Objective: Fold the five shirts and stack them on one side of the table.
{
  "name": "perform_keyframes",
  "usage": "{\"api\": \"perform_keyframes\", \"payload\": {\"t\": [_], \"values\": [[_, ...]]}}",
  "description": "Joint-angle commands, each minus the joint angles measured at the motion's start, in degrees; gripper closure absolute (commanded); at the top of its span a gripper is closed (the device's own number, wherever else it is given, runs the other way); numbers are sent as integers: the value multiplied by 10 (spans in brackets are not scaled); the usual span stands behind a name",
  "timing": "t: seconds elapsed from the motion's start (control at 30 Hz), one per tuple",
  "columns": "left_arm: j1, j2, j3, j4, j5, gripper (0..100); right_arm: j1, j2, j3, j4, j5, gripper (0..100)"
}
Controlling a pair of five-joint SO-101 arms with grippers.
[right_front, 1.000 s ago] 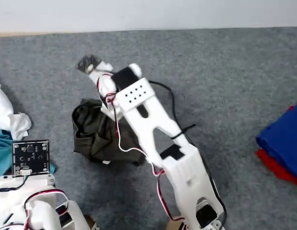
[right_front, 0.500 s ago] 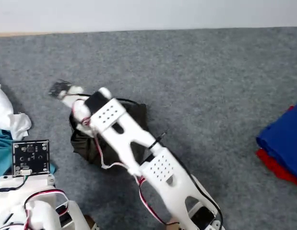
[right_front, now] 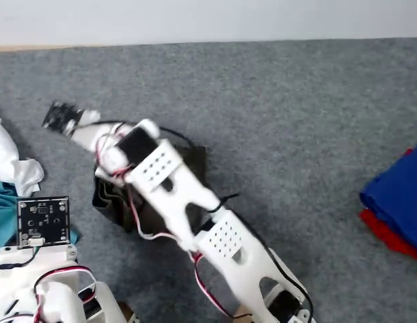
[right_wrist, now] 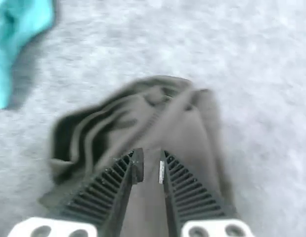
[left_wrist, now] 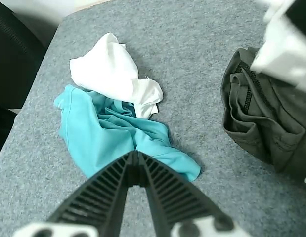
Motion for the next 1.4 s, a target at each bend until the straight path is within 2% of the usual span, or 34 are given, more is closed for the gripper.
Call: {"api": "perform_keyframes", "payload": {"t": [0.0, 0.1, 0.2, 0.27, 0.37, 0.5, 0.7, 0.93, 1.17, 1.37], "values": [[-2, 0, -2, 4, -3, 997, 50, -69, -9, 24, 5, 887], [-2, 1, -2, 2, 0, 997, 94, -95, 18, 25, -25, 833], [-2, 19, -1, 1, 0, 996, 132, -121, 67, 25, -71, 830], [-2, 63, -3, 1, 0, 996, 151, -136, 113, 24, -89, 866], [1, 156, -17, -16, 1, 995, 172, -157, 185, 24, -116, 986], [9, 295, -79, -46, 1, 995, 185, -187, 269, 23, -149, 971], [126, 500, -155, -28, 1, 995, 182, -192, 353, 22, -217, 970], [249, 691, -201, -39, 11, 995, 168, -191, 379, 21, -219, 989], [321, 789, -253, -40, 13, 995, 150, -189, 388, 8, -221, 988], [367, 848, -251, -81, 13, 995, 136, -123, 384, 8, -221, 988]]}}
